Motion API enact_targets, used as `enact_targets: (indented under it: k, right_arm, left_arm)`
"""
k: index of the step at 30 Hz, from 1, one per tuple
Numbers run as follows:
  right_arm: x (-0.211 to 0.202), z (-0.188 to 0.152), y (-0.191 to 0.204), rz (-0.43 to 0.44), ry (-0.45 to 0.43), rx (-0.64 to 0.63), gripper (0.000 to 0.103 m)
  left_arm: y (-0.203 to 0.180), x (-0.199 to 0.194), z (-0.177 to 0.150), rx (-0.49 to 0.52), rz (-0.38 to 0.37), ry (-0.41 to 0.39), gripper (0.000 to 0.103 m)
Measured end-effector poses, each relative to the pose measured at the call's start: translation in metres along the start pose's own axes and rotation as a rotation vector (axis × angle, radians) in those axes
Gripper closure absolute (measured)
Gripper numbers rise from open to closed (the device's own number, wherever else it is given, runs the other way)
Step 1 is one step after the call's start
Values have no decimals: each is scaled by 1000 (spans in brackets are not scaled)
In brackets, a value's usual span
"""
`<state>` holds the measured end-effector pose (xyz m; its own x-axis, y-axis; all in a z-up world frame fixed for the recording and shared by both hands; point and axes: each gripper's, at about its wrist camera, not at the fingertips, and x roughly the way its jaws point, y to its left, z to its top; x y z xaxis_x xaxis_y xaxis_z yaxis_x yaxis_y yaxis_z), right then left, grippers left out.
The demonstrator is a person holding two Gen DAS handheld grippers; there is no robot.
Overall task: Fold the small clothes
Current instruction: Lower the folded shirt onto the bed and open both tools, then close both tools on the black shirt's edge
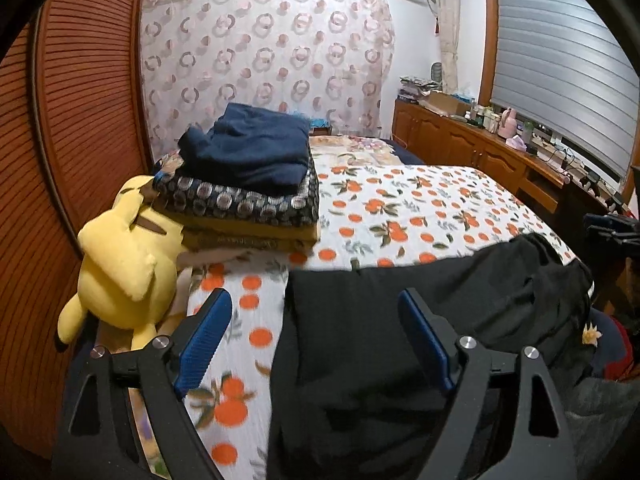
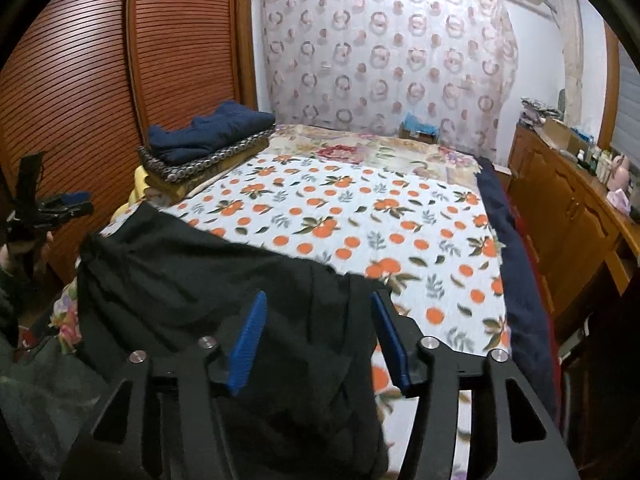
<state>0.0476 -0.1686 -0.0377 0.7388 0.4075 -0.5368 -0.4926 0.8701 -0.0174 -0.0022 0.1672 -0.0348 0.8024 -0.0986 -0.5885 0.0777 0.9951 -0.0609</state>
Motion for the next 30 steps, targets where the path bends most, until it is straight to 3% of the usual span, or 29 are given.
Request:
enact_targets:
  k: [6,11,15,25,30]
  right_arm:
    - [44,0,-14,10,52,18,44]
    - [89,-4,-33,-6,138,56,43]
    - [113,-7,-43,7,186,94,43]
    - [130,-5,-39,23,206,84,43]
    - [132,-6,-36,24,205,69,43]
  left_arm:
    - [11,30,12,5,32,44,18]
    - [26,64,12,-29,-6,138,18]
    - [30,81,10,-48,-32,197,31]
    - [22,110,-1,-18,-46,287,32]
    - [20,114,-4,-15,-65,301,44]
